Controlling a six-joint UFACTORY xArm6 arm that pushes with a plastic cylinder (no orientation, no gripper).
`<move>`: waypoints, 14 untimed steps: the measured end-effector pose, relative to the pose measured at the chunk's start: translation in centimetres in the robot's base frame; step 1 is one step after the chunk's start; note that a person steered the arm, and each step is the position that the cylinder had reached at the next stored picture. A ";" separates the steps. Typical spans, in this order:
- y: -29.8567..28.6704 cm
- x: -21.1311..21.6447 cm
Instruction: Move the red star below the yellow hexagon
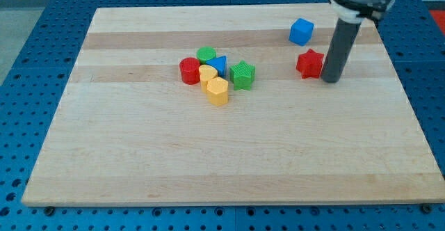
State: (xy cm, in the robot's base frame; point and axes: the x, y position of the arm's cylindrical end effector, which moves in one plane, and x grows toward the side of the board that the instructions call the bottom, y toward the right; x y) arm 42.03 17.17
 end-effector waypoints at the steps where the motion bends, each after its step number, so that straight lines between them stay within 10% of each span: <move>1: -1.7 2.4; 4: 0.9 -6.7; 12: -12.5 4.9; 14: -3.4 1.5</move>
State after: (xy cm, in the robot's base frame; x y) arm 43.55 13.77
